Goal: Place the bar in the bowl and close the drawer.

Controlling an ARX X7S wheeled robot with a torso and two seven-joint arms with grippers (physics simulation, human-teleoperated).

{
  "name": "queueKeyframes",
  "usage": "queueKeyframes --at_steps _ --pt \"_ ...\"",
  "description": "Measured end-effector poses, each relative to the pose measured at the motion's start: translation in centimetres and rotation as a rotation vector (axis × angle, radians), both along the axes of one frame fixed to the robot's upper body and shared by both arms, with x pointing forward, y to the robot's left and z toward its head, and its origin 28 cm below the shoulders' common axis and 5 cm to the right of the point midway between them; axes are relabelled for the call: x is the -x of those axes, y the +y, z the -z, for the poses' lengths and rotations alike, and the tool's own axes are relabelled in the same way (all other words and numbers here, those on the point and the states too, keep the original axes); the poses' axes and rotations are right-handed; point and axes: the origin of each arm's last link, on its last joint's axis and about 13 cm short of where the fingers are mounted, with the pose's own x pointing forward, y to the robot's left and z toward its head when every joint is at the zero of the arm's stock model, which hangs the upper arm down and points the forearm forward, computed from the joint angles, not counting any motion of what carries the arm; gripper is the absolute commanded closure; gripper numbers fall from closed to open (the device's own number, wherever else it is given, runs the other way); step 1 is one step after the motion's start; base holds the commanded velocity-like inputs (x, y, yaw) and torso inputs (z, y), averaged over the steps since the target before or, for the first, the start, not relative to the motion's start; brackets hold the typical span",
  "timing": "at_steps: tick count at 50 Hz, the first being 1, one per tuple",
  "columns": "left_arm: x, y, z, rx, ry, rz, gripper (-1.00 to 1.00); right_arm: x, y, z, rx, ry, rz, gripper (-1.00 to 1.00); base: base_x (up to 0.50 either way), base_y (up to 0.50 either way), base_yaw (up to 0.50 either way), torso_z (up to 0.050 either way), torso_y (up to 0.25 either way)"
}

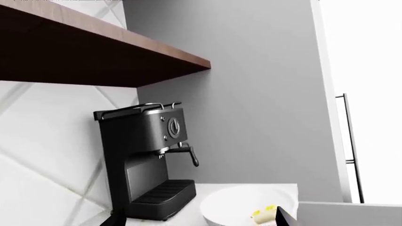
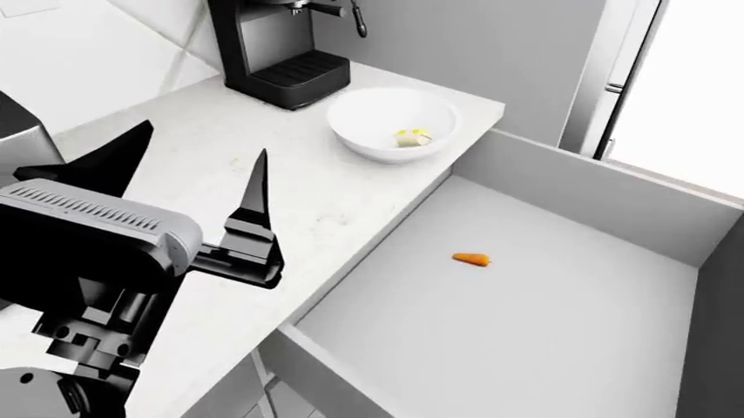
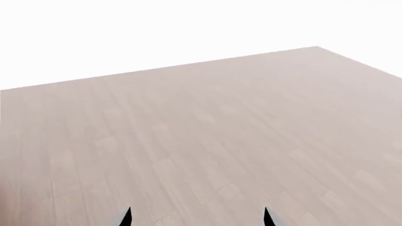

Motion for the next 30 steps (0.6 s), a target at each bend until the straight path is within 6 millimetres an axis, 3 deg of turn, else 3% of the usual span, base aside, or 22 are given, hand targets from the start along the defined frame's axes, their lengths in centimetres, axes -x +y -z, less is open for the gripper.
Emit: queueKeyframes --at_steps 15,30 --pt "0.1 -0.1 -0.1 0.001 -0.006 0.003 -1.0 -1.3 0.5 4.5 -0.078 0.048 -0.016 -1.0 0.0 0.0 0.0 0.0 0.0" --pt "0.1 0.0 0.0 0.004 -0.006 0.004 -1.0 -4.1 1.8 7.4 -0.112 0.097 -0.096 -1.0 0.0 0.0 0.0 0.0 0.0"
